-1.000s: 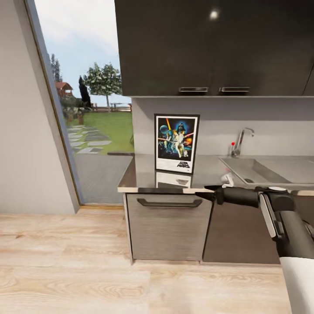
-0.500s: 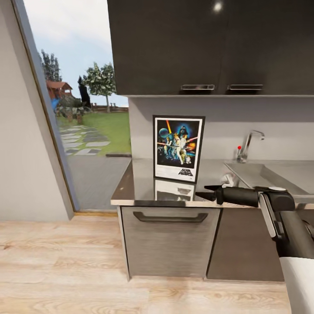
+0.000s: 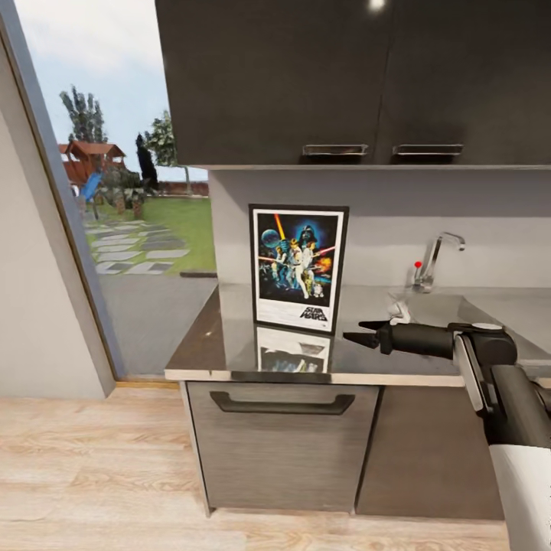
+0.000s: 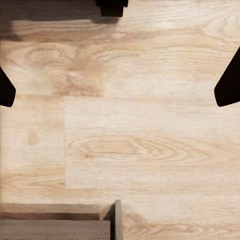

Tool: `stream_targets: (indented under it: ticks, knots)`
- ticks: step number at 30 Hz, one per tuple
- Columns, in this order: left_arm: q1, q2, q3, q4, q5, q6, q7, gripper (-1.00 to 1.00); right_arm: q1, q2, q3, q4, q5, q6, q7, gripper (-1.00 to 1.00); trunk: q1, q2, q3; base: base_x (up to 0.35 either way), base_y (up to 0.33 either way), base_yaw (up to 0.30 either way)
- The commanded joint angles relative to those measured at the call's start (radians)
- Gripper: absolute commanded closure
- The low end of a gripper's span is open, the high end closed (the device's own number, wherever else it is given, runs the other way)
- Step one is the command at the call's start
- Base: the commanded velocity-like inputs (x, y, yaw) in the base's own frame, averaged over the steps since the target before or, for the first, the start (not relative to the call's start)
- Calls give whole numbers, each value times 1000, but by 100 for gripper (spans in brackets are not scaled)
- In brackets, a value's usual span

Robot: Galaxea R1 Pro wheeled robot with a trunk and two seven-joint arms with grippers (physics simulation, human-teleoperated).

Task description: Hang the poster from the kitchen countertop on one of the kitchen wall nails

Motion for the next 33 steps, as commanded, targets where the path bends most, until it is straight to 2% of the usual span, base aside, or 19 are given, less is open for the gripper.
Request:
stream_targets:
  ticks: [1, 10, 26, 30, 33]
  knots:
    - [0, 0, 1, -1, 0, -2, -1, -100, -5, 0, -1, 0, 3, 8, 5, -100, 0, -1, -1, 35, -31, 0]
    - [0, 6, 1, -1, 1, -2, 0, -100, -29, 0, 1, 21, -4, 3, 6, -100, 0, -1, -1, 8, -8, 0]
    - [0, 4, 3, -6, 1, -5, 1, -100, -15, 3, 9, 85, -5, -85, 20, -100, 0, -1, -1, 0, 0, 0]
    - [0, 3, 3, -6, 1, -5, 1, -100, -15, 3, 9, 79, -5, -79, 18, -100, 0, -1, -1, 0, 0, 0]
    - [0, 13, 2, -3, 2, -6, 0, -100, -15, 3, 10, 79, -2, -84, 14, -100, 0, -1, -1, 0, 0, 0]
